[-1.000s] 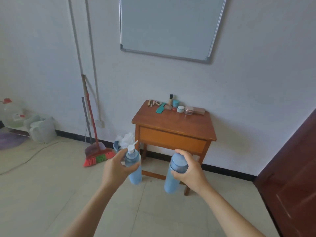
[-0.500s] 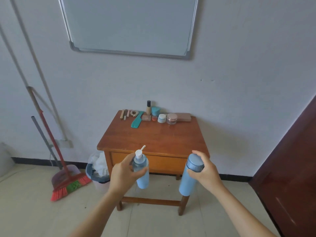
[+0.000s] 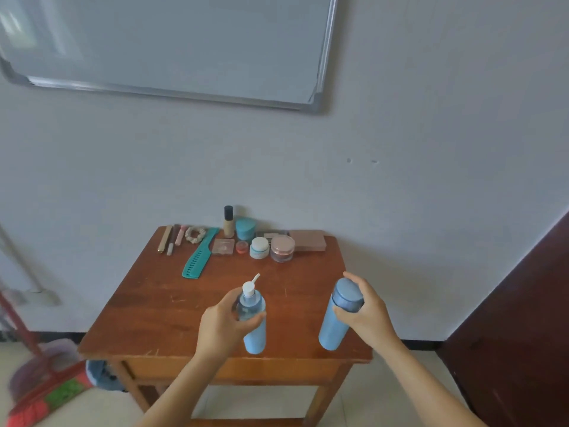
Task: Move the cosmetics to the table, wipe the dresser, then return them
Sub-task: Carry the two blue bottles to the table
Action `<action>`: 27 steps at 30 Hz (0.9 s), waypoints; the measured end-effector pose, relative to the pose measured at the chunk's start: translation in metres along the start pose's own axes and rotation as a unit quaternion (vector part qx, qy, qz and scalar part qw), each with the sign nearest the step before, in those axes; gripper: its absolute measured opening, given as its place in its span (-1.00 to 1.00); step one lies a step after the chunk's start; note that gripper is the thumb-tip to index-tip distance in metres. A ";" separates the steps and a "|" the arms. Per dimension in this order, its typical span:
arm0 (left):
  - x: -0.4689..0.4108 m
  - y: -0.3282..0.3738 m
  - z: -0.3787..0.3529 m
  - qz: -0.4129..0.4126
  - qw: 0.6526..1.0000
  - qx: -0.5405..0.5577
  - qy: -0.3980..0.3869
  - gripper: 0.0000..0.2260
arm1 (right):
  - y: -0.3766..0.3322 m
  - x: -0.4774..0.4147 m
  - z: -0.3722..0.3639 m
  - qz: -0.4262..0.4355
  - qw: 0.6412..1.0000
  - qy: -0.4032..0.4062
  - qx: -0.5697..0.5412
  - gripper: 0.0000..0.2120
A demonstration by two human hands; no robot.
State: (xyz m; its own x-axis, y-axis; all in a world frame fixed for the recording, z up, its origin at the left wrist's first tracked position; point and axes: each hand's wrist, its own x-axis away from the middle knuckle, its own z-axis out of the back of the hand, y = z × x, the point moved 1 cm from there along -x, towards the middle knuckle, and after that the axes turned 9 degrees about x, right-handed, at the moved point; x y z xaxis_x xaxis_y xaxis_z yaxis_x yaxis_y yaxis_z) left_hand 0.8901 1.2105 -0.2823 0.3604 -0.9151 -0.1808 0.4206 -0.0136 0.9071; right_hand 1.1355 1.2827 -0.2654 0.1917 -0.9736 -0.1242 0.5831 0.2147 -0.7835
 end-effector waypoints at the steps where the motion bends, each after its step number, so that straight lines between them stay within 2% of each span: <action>1: -0.011 0.001 -0.005 -0.004 1.000 0.009 -0.009 -0.65 | 0.000 -0.009 0.000 -0.001 1.000 0.003 0.001 -0.41; 9: -0.137 0.004 -0.069 -0.014 0.994 0.012 -0.104 -0.66 | 0.005 -0.112 -0.002 -0.047 0.998 0.029 0.036 -0.41; 15: -0.191 0.007 -0.117 -0.027 0.988 -0.003 -0.155 -0.60 | 0.028 -0.153 0.003 -0.090 0.993 0.046 0.062 -0.42; 21: -0.223 0.012 -0.149 -0.028 0.990 -0.011 -0.139 -0.59 | 0.044 -0.194 0.006 -0.081 0.996 0.020 0.044 -0.43; 27: -0.252 0.018 -0.169 0.022 0.991 -0.057 -0.116 -0.58 | 0.055 -0.235 0.001 -0.053 0.998 0.008 0.027 -0.42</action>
State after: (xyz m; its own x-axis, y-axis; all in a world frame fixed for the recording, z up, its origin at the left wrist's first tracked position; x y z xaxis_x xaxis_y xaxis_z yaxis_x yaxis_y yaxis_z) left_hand 0.9474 1.5084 -0.2844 0.1853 -0.9819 -0.0388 0.5054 0.0614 0.8607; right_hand 1.1232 1.5237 -0.2790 0.1142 -0.9921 -0.0528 0.6416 0.1142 -0.7585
